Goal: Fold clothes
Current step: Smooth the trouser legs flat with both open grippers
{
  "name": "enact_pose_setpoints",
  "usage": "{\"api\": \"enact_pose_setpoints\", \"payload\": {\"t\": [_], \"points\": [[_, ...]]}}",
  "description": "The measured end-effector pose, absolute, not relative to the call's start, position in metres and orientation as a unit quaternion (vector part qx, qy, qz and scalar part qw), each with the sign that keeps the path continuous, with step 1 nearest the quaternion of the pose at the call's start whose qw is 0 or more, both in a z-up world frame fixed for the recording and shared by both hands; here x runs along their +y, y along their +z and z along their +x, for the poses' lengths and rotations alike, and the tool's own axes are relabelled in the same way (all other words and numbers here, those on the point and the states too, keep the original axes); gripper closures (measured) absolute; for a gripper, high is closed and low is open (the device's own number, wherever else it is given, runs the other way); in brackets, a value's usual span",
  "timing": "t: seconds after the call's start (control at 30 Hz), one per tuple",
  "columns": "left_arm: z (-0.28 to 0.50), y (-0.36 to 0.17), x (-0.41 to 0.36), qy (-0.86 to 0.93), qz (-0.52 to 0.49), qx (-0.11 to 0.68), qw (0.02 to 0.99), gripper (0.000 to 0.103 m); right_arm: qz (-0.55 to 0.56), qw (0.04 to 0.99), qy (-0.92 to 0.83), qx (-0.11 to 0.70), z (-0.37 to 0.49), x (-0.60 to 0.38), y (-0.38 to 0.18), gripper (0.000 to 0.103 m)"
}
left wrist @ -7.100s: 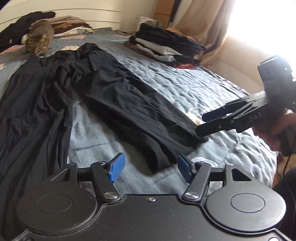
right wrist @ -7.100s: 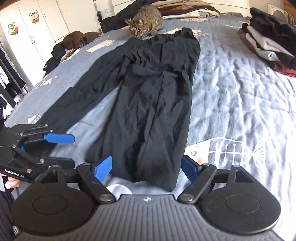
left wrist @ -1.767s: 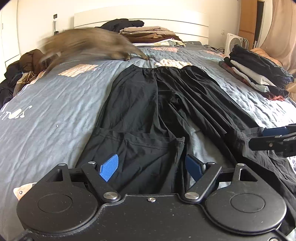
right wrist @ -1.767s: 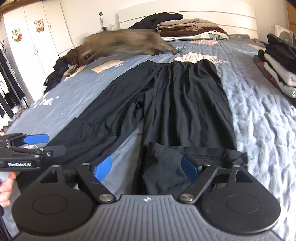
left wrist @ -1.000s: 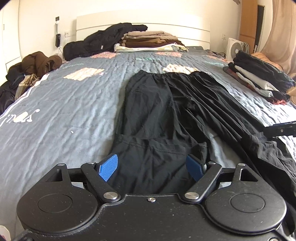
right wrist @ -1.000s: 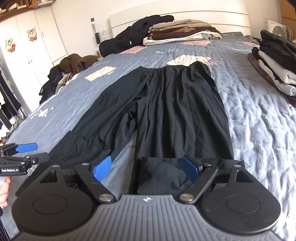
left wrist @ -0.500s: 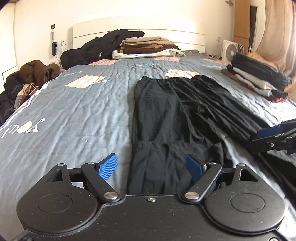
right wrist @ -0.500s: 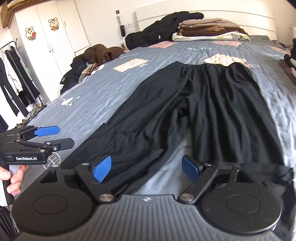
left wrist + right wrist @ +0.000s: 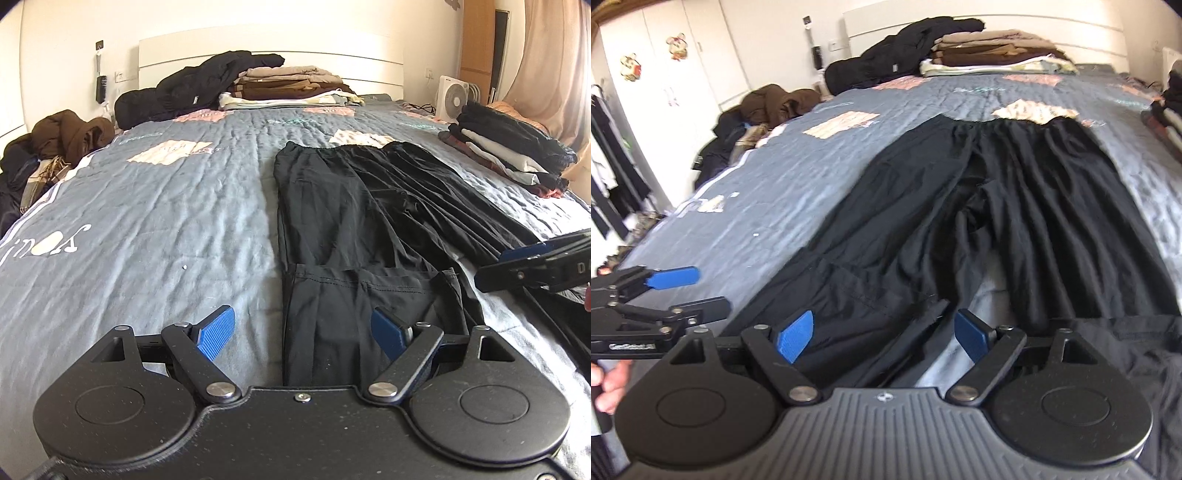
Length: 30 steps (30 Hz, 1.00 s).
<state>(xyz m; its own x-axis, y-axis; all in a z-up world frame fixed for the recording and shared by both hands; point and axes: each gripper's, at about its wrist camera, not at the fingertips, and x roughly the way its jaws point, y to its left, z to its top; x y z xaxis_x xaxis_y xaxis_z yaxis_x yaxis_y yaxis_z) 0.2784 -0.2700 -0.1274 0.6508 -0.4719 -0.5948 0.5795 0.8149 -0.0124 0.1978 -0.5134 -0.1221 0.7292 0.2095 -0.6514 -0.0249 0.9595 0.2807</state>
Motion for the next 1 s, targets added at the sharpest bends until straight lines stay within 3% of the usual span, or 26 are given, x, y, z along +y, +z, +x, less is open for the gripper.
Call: {"api": "enact_pose_setpoints", "payload": {"t": [0.47, 1.0], "points": [[0.281, -0.123, -0.283, -0.278, 0.076, 0.299, 0.909, 0.023, 0.086, 0.919, 0.031, 0.384, 0.199, -0.51, -0.123, 0.02], [0.291, -0.085, -0.321, -0.287, 0.139, 0.298, 0.9, 0.02, 0.089, 0.925, 0.018, 0.369, 0.198, -0.508, -0.098, 0.02]]}}
